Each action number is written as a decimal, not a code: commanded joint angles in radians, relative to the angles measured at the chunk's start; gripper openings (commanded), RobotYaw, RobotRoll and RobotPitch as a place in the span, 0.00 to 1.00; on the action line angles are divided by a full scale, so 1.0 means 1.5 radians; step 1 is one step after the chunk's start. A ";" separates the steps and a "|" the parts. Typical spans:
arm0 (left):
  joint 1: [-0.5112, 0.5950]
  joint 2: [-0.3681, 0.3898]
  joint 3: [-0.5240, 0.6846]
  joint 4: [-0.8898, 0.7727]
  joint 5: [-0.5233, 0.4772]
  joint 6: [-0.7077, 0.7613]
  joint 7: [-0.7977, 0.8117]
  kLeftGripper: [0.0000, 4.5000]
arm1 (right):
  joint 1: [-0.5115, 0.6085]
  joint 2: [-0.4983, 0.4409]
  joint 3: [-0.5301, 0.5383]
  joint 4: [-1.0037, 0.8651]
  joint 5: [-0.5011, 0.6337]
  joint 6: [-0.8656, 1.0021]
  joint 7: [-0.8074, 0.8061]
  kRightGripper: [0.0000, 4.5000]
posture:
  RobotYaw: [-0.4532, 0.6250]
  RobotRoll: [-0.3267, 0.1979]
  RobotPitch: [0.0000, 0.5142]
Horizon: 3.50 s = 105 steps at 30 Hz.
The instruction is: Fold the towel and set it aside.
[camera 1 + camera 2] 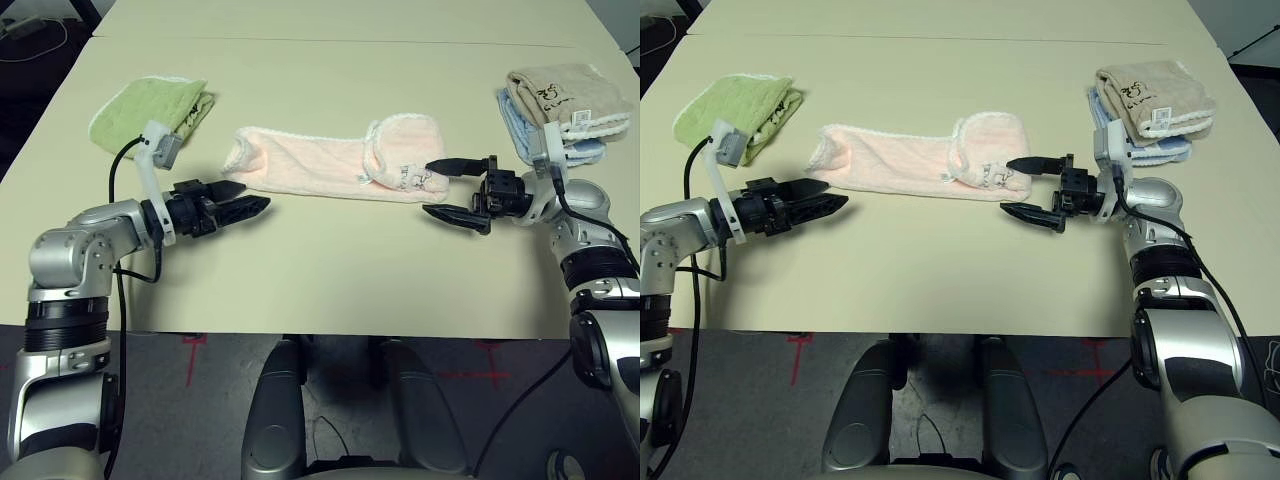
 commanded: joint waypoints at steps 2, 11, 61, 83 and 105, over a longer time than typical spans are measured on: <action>-0.008 0.000 0.029 0.034 -0.010 0.029 0.045 1.00 | 0.003 0.001 0.001 0.007 -0.011 -0.009 0.005 1.00 | 0.52 0.62 0.59; -0.031 -0.011 0.014 0.092 0.025 -0.031 0.098 1.00 | 0.006 -0.002 -0.001 0.001 -0.011 -0.008 0.003 1.00 | 0.50 0.62 0.58; -0.045 0.094 0.037 0.079 0.007 -0.035 0.081 0.01 | 0.003 -0.013 -0.004 0.006 -0.020 -0.015 -0.026 1.00 | 0.50 0.62 0.51; -0.166 0.018 -0.064 -0.047 -0.059 0.016 0.046 0.01 | -0.019 -0.009 -0.008 0.030 -0.021 -0.013 -0.033 1.00 | 0.49 0.62 0.50; -0.303 -0.146 -0.185 0.096 0.046 -0.111 0.014 0.01 | -0.017 -0.010 -0.007 0.028 -0.023 -0.015 -0.036 1.00 | 0.48 0.62 0.51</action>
